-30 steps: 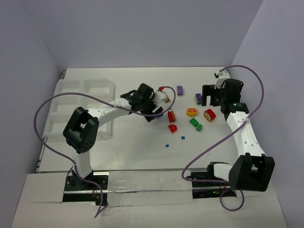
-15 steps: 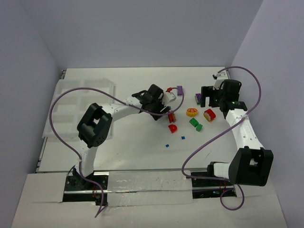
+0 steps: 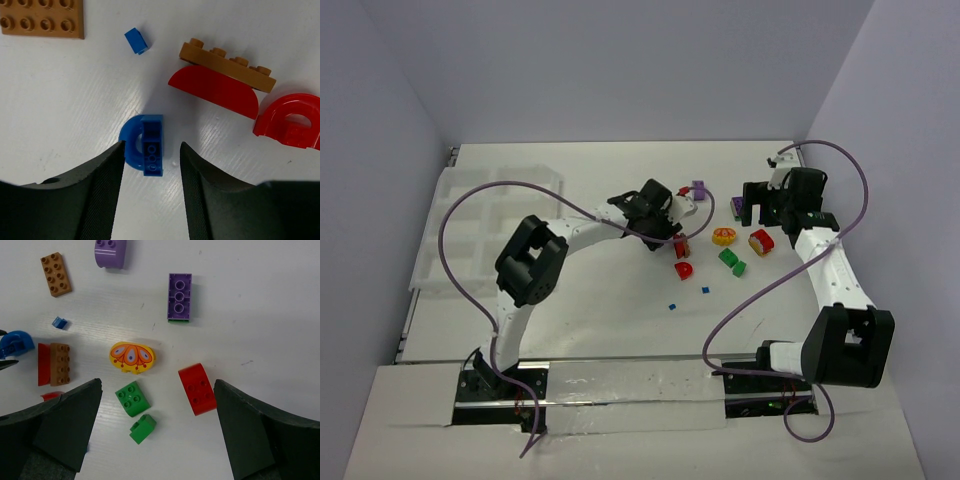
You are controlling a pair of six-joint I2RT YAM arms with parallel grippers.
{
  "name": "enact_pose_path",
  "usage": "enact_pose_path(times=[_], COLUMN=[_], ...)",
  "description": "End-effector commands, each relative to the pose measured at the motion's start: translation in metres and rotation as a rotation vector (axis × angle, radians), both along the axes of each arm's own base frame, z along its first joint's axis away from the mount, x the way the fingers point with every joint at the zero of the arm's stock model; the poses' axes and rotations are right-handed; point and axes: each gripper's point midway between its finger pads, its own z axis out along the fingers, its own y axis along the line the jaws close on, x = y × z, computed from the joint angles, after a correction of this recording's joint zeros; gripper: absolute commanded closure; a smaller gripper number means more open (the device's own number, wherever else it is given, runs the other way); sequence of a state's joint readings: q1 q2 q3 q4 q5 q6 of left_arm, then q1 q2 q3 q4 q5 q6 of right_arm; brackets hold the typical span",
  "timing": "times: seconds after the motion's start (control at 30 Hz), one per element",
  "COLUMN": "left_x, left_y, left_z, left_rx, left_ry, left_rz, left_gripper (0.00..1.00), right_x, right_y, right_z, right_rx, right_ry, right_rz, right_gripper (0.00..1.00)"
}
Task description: Sort the legos into containers by color
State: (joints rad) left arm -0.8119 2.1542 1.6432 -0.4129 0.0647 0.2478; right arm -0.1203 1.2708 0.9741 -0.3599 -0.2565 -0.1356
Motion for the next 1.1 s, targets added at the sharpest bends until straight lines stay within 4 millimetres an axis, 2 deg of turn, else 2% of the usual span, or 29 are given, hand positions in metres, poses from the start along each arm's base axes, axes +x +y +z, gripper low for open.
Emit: enact_pose_path(times=[0.0, 0.13, 0.37, 0.5, 0.63, 0.77, 0.83, 0.87, 0.93, 1.0, 1.07], left_x=[-0.004, -0.007, -0.011, -0.011, -0.011, -0.009, -0.004, 0.001, 0.017, 0.040, 0.056], left_y=[-0.016, -0.012, -0.005, -0.002, -0.001, -0.001, 0.006, 0.014, 0.038, 0.083, 0.123], left_z=[0.005, -0.007, -0.016, -0.018, -0.011, 0.020, 0.039, 0.056, 0.095, 0.131, 0.157], left_rx=[-0.014, 0.011, 0.036, 0.045, 0.041, 0.004, -0.033, -0.074, -0.188, -0.298, -0.401], left_ry=[-0.002, 0.015, 0.022, 0.022, 0.012, -0.013, -0.016, -0.012, 0.004, 0.006, 0.001], left_rz=[-0.036, -0.034, -0.028, -0.026, -0.025, -0.013, 0.019, 0.044, 0.116, 0.231, 0.300], left_gripper=[0.46, 0.47, 0.52, 0.63, 0.73, 0.95, 1.00, 1.00, 1.00, 1.00, 1.00], right_x=[0.004, 0.004, 0.004, 0.005, 0.005, 0.005, 0.005, 0.004, 0.004, 0.003, 0.003], right_y=[-0.001, -0.002, -0.002, -0.003, -0.003, -0.003, -0.002, -0.001, 0.002, 0.005, 0.007], right_z=[-0.003, -0.005, -0.006, -0.006, -0.008, -0.007, -0.006, -0.005, -0.002, 0.000, 0.001], right_rx=[0.011, 0.008, 0.009, 0.009, 0.008, 0.010, 0.014, 0.017, 0.027, 0.035, 0.043], right_ry=[-0.008, -0.003, -0.001, 0.000, 0.003, 0.001, -0.003, -0.004, -0.006, -0.007, -0.007], right_rz=[-0.003, -0.003, -0.003, -0.006, -0.008, -0.005, 0.000, 0.004, 0.017, 0.026, 0.033], right_gripper=[0.00, 0.00, 0.00, 0.00, 0.00, 0.00, 0.00, 0.00, 0.00, 0.00, 0.00])
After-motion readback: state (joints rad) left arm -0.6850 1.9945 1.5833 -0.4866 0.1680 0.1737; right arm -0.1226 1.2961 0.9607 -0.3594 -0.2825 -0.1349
